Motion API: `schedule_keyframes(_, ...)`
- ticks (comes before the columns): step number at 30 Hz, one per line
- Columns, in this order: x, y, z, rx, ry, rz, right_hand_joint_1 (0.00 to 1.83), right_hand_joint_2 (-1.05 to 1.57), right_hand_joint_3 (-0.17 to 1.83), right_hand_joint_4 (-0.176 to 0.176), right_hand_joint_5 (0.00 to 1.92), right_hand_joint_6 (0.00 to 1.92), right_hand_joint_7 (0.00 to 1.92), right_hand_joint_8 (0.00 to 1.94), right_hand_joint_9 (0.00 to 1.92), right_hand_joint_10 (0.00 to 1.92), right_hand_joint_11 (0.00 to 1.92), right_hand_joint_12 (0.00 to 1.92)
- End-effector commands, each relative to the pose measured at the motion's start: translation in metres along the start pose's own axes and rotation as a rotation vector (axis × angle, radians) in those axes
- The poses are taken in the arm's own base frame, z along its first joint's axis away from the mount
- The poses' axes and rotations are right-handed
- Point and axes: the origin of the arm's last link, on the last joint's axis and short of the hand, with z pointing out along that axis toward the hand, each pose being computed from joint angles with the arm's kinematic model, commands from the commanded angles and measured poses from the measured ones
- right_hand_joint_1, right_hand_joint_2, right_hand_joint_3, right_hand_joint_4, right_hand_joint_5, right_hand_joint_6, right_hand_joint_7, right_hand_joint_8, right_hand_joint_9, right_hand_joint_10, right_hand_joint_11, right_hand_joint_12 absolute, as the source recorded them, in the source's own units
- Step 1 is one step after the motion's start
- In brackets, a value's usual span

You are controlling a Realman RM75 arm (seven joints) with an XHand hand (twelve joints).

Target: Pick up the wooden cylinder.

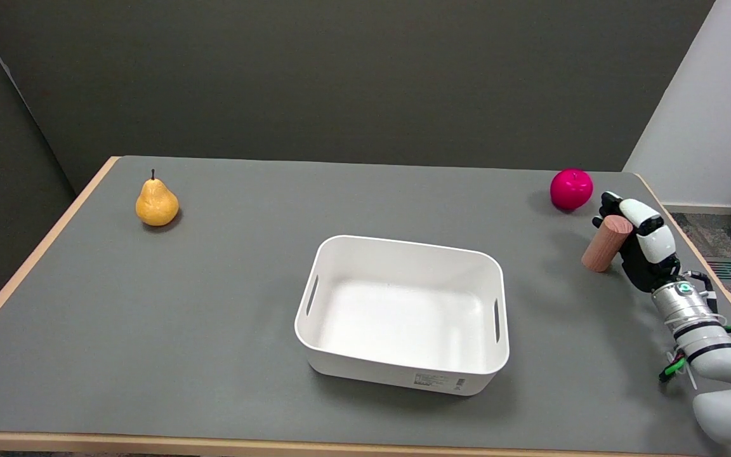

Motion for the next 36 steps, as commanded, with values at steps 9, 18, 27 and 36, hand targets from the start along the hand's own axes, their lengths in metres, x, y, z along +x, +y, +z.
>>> schedule_keyframes(9, -0.006, 0.004, 0.003, -0.018, -0.009, 0.003, 0.5, 0.69, 0.84, -0.092, 0.09, 0.34, 0.03, 0.23, 0.0, 0.35, 0.0, 0.66)
schedule_keyframes(18, -0.001, -0.002, 0.009, 0.001, 0.016, 0.004, 0.81, 0.74, 0.89, -0.094, 0.1, 0.31, 0.04, 0.24, 0.0, 0.38, 0.0, 0.71)
schedule_keyframes(27, 0.002, -0.003, 0.013, -0.002, 0.036, 0.006, 0.98, 0.79, 0.98, -0.109, 0.12, 0.35, 0.09, 0.25, 0.0, 0.46, 0.0, 0.82)
schedule_keyframes(36, 0.003, -0.002, 0.016, -0.021, 0.045, 0.004, 1.0, 0.79, 0.97, -0.109, 0.12, 0.35, 0.09, 0.25, 0.0, 0.47, 0.0, 0.84)
